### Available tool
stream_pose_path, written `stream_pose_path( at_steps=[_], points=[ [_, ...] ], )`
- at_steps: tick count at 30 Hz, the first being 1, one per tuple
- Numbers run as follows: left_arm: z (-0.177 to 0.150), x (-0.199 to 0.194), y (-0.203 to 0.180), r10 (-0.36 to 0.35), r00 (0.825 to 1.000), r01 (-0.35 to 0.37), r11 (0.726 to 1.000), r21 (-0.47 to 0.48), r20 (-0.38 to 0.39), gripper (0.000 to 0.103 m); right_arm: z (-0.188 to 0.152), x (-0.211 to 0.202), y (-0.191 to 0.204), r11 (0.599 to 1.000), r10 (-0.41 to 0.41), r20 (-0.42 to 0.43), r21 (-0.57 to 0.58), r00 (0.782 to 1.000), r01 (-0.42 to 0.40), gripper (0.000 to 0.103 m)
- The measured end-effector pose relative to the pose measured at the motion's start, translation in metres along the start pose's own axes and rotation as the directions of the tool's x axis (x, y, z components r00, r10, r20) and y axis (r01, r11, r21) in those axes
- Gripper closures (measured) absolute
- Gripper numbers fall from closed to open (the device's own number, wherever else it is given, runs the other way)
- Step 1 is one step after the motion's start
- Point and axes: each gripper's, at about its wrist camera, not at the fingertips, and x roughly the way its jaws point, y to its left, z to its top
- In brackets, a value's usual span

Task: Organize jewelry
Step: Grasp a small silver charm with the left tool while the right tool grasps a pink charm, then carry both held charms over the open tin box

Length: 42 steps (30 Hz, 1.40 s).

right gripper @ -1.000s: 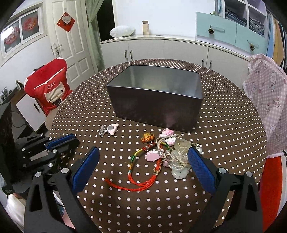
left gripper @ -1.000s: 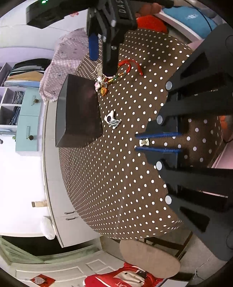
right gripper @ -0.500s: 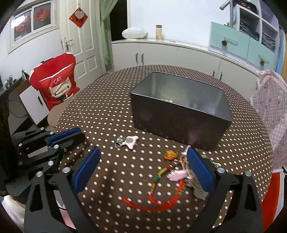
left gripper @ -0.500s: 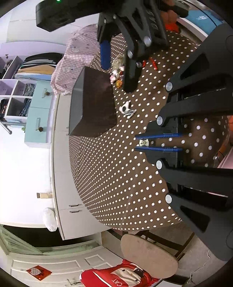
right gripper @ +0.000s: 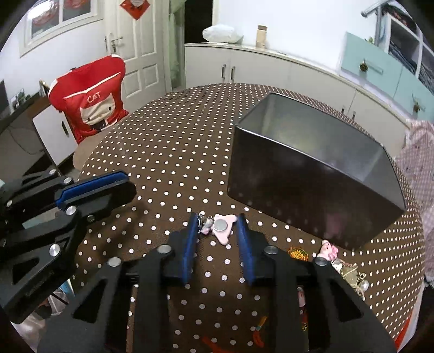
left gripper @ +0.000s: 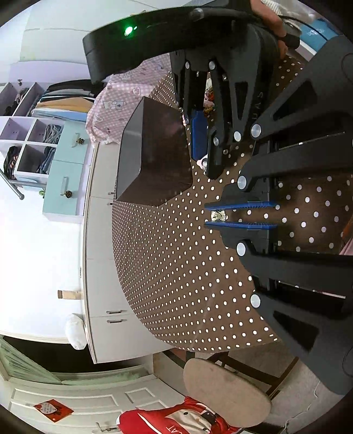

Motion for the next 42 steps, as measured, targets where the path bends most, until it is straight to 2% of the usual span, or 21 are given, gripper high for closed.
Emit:
stream_pose_path(
  at_steps=[12,30,42],
  points=[
    [0.004,-0.003,-0.004,-0.023,1.000,0.023,1.000,-0.003,0.021,0.095,-0.001,-0.013,-0.010,0.999,0.006,0.017,0.050,1.000,-0.007,0.081],
    [0.032,-0.003,-0.052,-0.096,0.992,0.091,0.993,0.075,0.076,0.095,0.006,-0.068,-0.057,0.988,-0.088,0.152,0.141,0.984,0.067,0.081],
    [0.059,0.007,-0.070,-0.112,0.988,0.101,0.989,0.106,0.110,0.095,0.017,-0.078,-0.086,0.979,-0.118,0.193,0.189,0.974,0.081,0.081]
  ],
)
